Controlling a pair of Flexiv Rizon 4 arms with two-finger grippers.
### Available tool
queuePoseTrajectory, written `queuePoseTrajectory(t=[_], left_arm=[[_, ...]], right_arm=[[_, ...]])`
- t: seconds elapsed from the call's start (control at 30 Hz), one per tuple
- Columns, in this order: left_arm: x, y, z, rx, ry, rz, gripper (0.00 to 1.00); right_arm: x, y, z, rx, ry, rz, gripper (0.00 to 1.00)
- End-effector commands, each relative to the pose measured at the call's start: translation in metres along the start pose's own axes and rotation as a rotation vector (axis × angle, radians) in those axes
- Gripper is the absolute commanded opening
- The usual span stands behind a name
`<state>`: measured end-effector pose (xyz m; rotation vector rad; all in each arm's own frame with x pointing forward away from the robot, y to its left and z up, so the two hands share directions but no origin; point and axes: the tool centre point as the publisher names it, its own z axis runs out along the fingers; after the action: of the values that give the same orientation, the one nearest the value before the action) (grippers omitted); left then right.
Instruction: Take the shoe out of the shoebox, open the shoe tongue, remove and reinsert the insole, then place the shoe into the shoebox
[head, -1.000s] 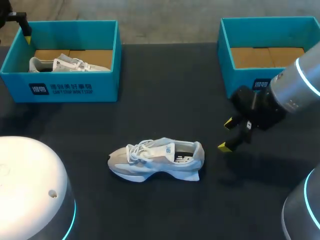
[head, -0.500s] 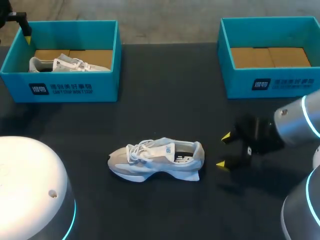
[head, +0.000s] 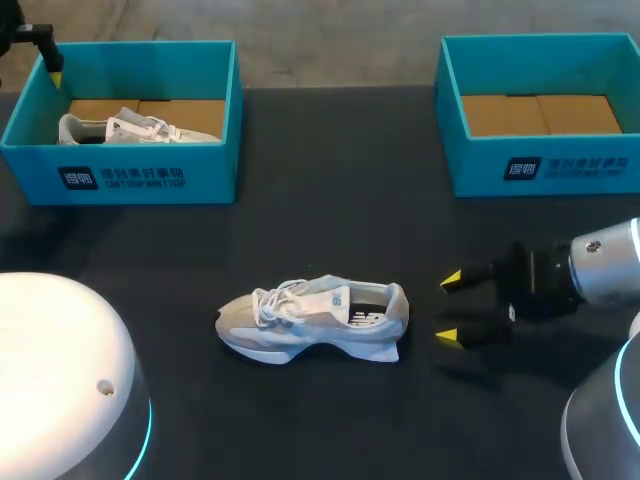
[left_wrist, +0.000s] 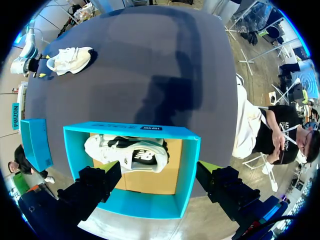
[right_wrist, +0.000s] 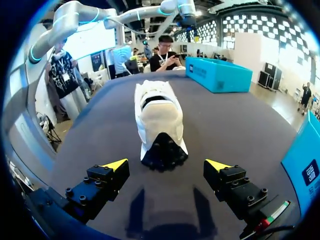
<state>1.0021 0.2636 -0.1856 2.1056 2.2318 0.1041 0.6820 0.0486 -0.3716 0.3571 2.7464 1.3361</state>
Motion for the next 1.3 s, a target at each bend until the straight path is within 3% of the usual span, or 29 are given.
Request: queuePoseTrajectory(t=[0.03,0.2,0.37,0.57,1.3], left_arm=[[0.000,-0.001,-0.001,-0.002,0.003,0.000,1.00],[0.000,-0.001,-0.001,-0.002,0.003,0.000,1.00],[0.000,-0.001,-0.001,-0.002,0.003,0.000,1.00],[0.000,-0.001,-0.001,-0.002,0.003,0.000,1.00],[0.000,-0.001,-0.001,-0.002,0.003,0.000,1.00]], right_arm=[[0.001,0.001,0.000,0.015,-0.023,-0.023,1.00],[-0.008,-0.027,-0.013,-0.099,-0.083,-0.025,1.00],[-0.011,-0.043,-0.010,-0.118,-0.056,0.020,1.00],[-0.013,-0.050,-0.009,-0.162,-0.039,0.010,1.00],[-0.008,-0.023,0.044,-0.242,0.023,0.018,1.00]])
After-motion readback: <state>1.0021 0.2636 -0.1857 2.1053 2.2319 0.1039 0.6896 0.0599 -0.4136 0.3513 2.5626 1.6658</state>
